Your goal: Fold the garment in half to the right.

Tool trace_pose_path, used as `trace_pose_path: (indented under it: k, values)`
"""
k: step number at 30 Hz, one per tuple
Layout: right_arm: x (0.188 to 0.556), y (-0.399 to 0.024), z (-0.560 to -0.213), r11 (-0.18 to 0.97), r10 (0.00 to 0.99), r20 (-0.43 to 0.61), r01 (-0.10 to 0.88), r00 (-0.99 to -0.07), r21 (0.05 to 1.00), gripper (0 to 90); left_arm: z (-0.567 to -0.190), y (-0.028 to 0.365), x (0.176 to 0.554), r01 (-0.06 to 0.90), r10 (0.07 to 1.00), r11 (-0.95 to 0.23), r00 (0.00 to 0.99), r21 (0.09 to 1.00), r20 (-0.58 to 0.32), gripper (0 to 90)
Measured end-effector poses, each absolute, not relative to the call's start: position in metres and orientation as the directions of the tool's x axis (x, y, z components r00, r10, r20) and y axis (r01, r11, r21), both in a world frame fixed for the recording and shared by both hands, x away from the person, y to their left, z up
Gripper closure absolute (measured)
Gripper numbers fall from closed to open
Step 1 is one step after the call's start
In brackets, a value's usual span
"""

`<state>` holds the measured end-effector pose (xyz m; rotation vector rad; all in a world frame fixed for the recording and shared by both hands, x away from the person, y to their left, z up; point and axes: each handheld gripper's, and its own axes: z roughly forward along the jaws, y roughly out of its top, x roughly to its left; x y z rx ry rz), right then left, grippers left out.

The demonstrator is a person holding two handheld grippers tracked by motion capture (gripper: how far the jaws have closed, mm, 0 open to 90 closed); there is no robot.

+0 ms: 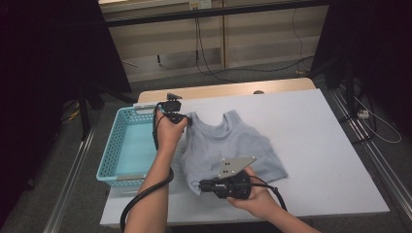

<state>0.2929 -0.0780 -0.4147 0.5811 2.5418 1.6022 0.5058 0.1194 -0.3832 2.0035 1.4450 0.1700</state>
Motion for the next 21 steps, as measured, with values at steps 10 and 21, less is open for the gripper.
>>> trace_pose_path:
  k: [10,21]
  values:
    - [0.2923,-0.0761,-0.4135,0.373,0.355,0.132,0.27,-0.926,0.888,85.4,-0.3794,0.1233,0.5065,0.81,0.891,-0.175,0.372,0.56,-0.261,86.8]
    - [0.2924,-0.0723,-0.4129,0.375,0.343,0.13,0.263,-0.93,0.889,85.4,-0.3766,0.1281,0.5056,0.811,0.895,-0.174,0.367,0.558,-0.254,86.9]
